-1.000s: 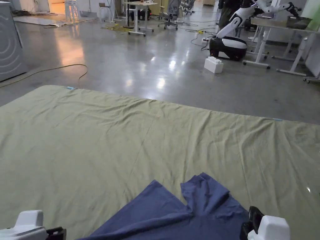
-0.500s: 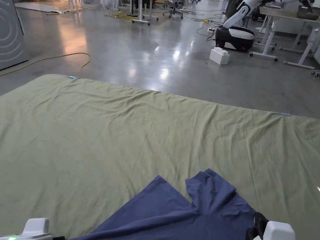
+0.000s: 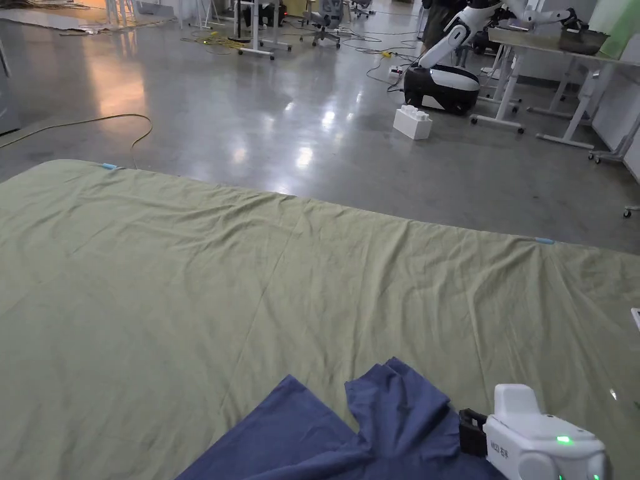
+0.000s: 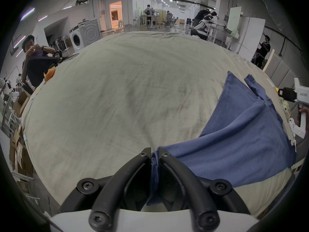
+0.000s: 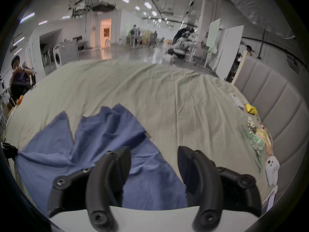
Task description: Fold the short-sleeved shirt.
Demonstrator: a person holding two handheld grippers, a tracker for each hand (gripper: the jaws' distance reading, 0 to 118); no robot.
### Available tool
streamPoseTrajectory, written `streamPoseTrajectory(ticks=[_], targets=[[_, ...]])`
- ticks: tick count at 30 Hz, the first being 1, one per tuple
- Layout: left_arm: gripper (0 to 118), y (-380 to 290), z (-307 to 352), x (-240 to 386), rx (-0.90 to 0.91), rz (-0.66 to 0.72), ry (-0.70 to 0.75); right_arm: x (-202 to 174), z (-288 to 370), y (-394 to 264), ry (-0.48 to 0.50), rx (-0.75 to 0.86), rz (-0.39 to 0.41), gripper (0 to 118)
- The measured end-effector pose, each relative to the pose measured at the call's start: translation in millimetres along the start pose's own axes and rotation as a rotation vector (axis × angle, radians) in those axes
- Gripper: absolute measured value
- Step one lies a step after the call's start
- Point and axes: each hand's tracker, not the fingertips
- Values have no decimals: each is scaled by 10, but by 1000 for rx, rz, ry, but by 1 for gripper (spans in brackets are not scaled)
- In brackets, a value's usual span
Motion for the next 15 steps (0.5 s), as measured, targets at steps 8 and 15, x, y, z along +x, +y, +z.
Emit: streamPoseTrajectory(ticks=[8,15], targets=[[8,-21,-87,-15,5,10,15,63,-847,64,114,-212,24,88],[8,-24,-132,36,1,-1,29,-104,-954,132,112,-241,46,80]])
